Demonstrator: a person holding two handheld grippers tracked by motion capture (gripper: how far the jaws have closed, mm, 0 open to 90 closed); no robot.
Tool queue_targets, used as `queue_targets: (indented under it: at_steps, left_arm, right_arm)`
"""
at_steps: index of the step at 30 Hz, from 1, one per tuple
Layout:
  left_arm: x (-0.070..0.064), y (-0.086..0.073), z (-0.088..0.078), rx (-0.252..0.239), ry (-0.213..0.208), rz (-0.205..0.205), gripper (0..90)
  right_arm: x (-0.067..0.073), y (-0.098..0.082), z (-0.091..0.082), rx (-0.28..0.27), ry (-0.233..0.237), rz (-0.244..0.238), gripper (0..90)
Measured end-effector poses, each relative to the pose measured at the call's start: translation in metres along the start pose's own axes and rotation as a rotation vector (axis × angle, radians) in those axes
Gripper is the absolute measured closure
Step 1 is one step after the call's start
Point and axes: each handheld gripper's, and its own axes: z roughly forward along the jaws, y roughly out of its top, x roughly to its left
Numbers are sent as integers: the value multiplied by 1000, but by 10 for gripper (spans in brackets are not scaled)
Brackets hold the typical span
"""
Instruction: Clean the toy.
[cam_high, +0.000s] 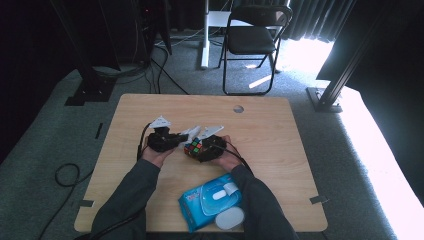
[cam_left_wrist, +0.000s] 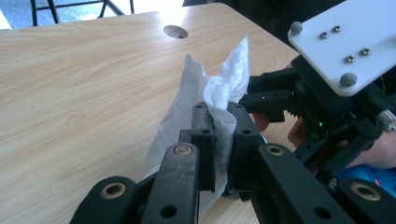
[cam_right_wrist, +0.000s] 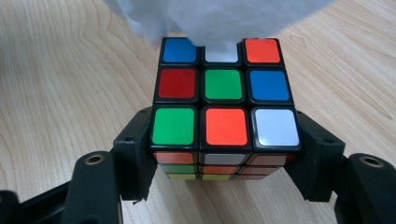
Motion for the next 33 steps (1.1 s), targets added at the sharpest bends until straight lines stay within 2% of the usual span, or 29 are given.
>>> queue_targets:
  at_steps: [7,19,23,33]
  left_arm:
    - [-5,9,-1,-39,-20,-3,836]
    - [0,-9,27,53,-15,-22,835]
    - [2,-12,29,66,1,-13,834]
    - [8,-10,32,59,34,-15,832]
  right_arm:
    - [0,-1,1,1,1,6,341]
    - [0,-1,-2,-20,2,12,341]
    - [0,-1,-2,-24,3,10,342]
    - [2,-1,-2,-22,12,-10,342]
